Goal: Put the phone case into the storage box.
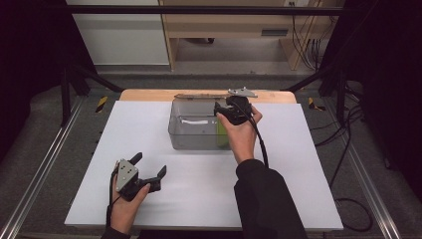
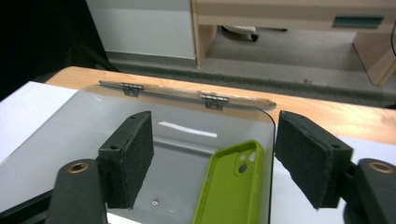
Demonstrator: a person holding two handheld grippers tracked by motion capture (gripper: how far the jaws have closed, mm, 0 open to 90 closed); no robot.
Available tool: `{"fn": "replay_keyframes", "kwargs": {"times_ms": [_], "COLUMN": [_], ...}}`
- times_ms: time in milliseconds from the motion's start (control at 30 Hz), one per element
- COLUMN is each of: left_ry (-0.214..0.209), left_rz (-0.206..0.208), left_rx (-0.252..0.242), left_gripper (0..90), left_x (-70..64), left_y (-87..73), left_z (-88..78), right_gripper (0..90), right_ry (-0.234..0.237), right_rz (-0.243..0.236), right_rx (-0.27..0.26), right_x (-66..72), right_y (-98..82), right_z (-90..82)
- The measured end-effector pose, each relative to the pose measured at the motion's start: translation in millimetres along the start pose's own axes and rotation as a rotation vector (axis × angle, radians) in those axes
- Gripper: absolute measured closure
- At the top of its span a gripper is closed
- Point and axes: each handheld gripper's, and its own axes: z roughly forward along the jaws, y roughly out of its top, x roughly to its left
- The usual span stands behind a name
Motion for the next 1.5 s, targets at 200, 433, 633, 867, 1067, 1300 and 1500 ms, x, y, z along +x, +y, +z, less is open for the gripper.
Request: {"fn": "replay_keyframes", "kwargs": {"times_ms": [200, 433, 633, 867, 1067, 1300, 1500], "left_ry": [-0.002, 0.0, 0.001, 0.016, 0.017, 0.019, 0.02], "left_rz": [0.004, 0.002, -0.002, -0.019, -0.018, -0.022, -0.022], "left_rx": [0.002, 0.001, -0.001, -0.008, -0.005, -0.004, -0.007], "left_gripper": [4.1, 4.1, 4.1, 4.1, 4.1, 4.1, 4.1], "left_x": [-0.6, -0.2, 0.6, 5.9, 6.1, 7.2, 7.5], "left_y": [0.0, 0.0, 0.1, 0.3, 0.2, -0.2, 0.0], "left_z": [0.3, 0.1, -0.3, -2.4, -2.5, -1.6, -1.8], "right_gripper": [22.9, 13.1, 12.7, 11.9, 12.4, 12.4, 10.0], "right_ry": [0.029, 0.05, 0.025, 0.039, 0.036, 0.032, 0.012], "right_rz": [-0.025, -0.06, -0.087, -0.104, -0.108, -0.113, -0.162], "right_rx": [-0.014, -0.041, -0.073, -0.095, -0.083, -0.084, -0.125], "right_x": [1.2, 2.8, 4.2, 3.8, 1.8, 0.1, 2.2], "right_y": [-0.5, -0.4, 1.3, 3.2, 4.2, 4.8, 3.8], "right_z": [-0.3, -4.2, -9.6, -15.4, -18.0, -19.6, -22.9]}}
